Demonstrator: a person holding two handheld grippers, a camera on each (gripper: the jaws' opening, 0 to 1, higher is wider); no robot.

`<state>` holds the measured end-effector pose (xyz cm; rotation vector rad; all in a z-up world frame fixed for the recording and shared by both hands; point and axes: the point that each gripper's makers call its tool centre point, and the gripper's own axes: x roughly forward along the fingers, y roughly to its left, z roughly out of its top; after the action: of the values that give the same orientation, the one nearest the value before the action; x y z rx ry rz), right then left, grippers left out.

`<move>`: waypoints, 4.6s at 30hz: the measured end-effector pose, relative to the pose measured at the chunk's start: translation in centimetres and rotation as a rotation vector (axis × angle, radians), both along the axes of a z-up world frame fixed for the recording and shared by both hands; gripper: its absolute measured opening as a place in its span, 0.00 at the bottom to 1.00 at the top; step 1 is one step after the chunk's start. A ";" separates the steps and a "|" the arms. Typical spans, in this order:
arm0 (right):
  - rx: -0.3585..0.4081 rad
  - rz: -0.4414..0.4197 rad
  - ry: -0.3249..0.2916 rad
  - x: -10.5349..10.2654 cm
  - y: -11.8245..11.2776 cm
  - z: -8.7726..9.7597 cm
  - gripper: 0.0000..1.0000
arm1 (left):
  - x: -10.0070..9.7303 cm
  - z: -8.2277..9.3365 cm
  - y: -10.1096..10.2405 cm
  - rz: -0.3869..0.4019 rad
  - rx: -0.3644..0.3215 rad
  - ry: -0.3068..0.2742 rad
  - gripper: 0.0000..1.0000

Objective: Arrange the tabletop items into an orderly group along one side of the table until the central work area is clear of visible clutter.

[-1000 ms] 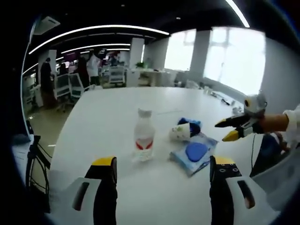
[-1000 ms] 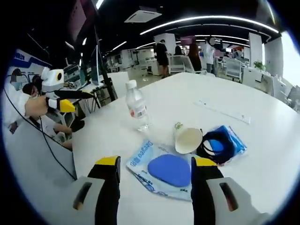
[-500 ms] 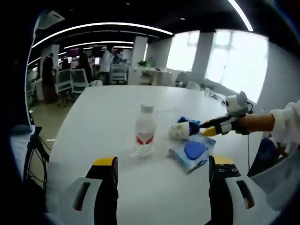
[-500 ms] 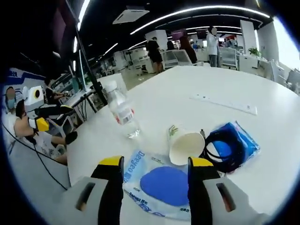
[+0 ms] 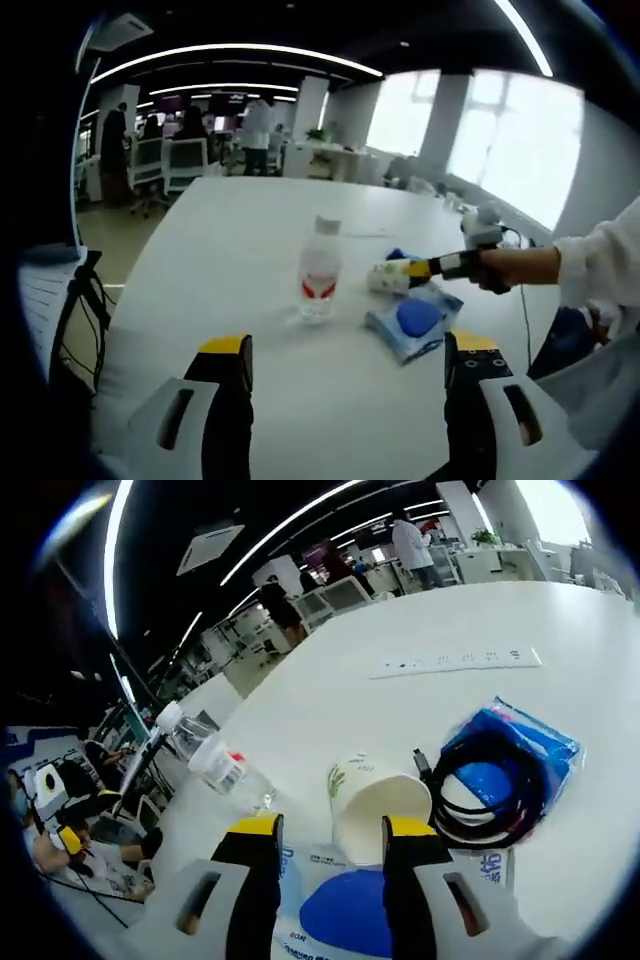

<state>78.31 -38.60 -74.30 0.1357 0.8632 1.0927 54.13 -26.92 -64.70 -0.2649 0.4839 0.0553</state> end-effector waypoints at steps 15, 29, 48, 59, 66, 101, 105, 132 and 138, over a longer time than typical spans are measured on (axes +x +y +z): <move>0.000 -0.048 0.014 0.3 0.9 -0.4 0.01 | -0.2 0.4 -0.1 0.019 -0.061 -0.017 0.76; 0.014 0.001 -0.003 0.6 1.4 0.9 0.00 | -0.2 0.1 -0.4 0.023 -0.109 -0.025 0.76; -0.058 0.280 -0.120 -1.9 2.9 4.6 0.00 | 0.2 0.0 -1.0 -0.001 -0.131 -0.033 0.74; -0.129 0.436 -0.158 -3.0 3.8 4.0 0.00 | 0.1 0.2 -1.4 -0.002 -0.141 -0.042 0.74; -0.233 0.589 -0.244 -4.0 3.4 3.3 0.00 | 0.1 0.3 -1.1 0.004 -0.144 -0.049 0.74; -0.628 1.184 -0.507 -6.1 4.2 -0.2 0.00 | 0.1 0.9 -0.3 0.033 -0.179 -0.081 0.73; -0.641 1.197 -0.504 -6.2 4.1 -0.4 0.00 | 0.0 1.2 -0.4 0.036 -0.188 -0.090 0.73; -0.730 1.376 -0.575 -7.2 6.2 -1.6 0.00 | -0.2 1.7 -0.4 0.054 -0.231 -0.109 0.72; -0.748 1.406 -0.589 -7.6 6.3 -1.8 0.00 | -0.3 1.8 -0.2 0.062 -0.241 -0.113 0.72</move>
<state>70.73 -32.31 -76.06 -1.5517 0.7059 1.8234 53.83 -27.15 -62.94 -0.5164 0.3700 0.0424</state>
